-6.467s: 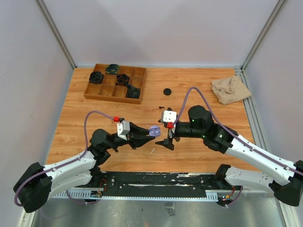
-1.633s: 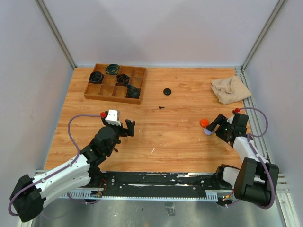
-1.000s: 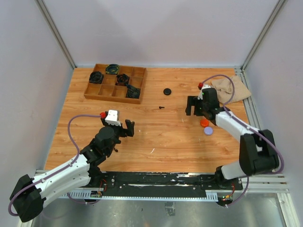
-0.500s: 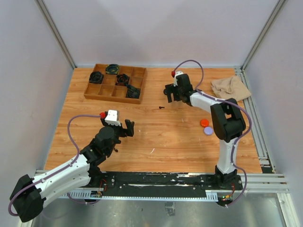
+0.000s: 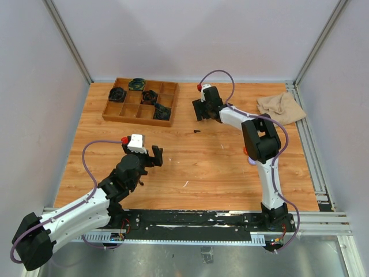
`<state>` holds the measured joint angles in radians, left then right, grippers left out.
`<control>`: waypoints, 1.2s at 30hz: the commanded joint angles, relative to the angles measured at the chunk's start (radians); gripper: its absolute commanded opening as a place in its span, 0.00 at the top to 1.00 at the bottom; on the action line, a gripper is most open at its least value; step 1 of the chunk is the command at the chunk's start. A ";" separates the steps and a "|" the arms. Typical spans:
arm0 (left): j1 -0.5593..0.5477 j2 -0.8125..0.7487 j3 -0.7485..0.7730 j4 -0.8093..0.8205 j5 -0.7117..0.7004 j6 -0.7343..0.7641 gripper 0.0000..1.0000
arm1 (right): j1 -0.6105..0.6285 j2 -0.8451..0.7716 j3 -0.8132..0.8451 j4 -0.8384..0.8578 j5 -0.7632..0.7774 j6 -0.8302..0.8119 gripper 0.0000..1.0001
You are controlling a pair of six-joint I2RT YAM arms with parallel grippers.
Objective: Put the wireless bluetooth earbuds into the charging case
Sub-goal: Pick up the charging case at the center of the board.
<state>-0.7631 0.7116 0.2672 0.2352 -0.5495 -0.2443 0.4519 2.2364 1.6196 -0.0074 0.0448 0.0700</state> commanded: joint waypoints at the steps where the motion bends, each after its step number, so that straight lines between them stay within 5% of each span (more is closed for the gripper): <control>1: 0.000 -0.001 0.008 0.006 -0.034 -0.003 0.04 | 0.010 0.049 0.073 -0.073 0.004 0.000 0.25; 15: 0.001 -0.003 0.008 0.007 -0.019 -0.009 0.04 | 0.011 -0.026 -0.025 -0.076 -0.025 0.005 0.58; 36: 0.001 0.005 0.042 -0.017 0.125 -0.098 0.05 | 0.120 -0.576 -0.653 0.014 -0.110 0.044 0.60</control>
<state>-0.7631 0.7120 0.2695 0.2272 -0.4732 -0.2882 0.5175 1.7420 1.0473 -0.0338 -0.0395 0.0948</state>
